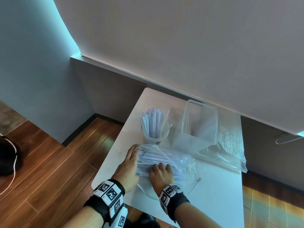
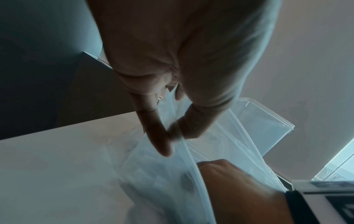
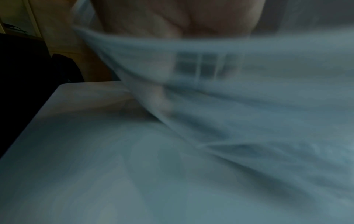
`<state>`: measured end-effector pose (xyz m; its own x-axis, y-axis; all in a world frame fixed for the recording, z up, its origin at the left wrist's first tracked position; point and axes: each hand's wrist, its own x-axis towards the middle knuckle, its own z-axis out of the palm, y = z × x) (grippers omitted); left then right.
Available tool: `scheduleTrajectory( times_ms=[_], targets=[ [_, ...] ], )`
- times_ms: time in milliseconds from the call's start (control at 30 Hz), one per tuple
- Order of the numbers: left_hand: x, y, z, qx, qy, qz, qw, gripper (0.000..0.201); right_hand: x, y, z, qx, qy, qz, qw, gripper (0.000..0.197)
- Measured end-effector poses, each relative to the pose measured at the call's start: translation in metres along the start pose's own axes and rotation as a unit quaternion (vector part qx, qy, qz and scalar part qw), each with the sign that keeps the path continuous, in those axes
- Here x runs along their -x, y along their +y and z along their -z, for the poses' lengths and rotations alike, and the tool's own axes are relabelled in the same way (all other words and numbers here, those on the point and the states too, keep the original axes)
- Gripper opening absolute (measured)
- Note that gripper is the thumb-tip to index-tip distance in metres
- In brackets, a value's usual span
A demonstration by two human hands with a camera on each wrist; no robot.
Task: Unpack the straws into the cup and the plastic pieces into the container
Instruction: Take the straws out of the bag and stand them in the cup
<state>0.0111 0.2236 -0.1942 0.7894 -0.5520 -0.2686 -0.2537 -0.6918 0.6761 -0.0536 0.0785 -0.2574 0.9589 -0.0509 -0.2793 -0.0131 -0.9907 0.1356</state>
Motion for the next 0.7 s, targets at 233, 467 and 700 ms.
scheduleTrajectory(
  times_ms=[233,467,700],
  targets=[
    [0.001,0.0,0.001,-0.003,0.008,0.001,1.0,0.101,0.0,0.002,0.009,0.006,-0.058,0.033,0.998,0.021],
    [-0.001,-0.002,0.005,0.012,0.005,-0.001,1.0,0.1,0.004,0.02,0.022,-0.122,-0.069,-0.012,0.99,0.034],
    [-0.007,-0.005,0.006,0.017,0.004,0.013,1.0,0.103,0.012,0.041,0.059,-0.301,-0.016,-0.038,0.953,0.029]
  ],
)
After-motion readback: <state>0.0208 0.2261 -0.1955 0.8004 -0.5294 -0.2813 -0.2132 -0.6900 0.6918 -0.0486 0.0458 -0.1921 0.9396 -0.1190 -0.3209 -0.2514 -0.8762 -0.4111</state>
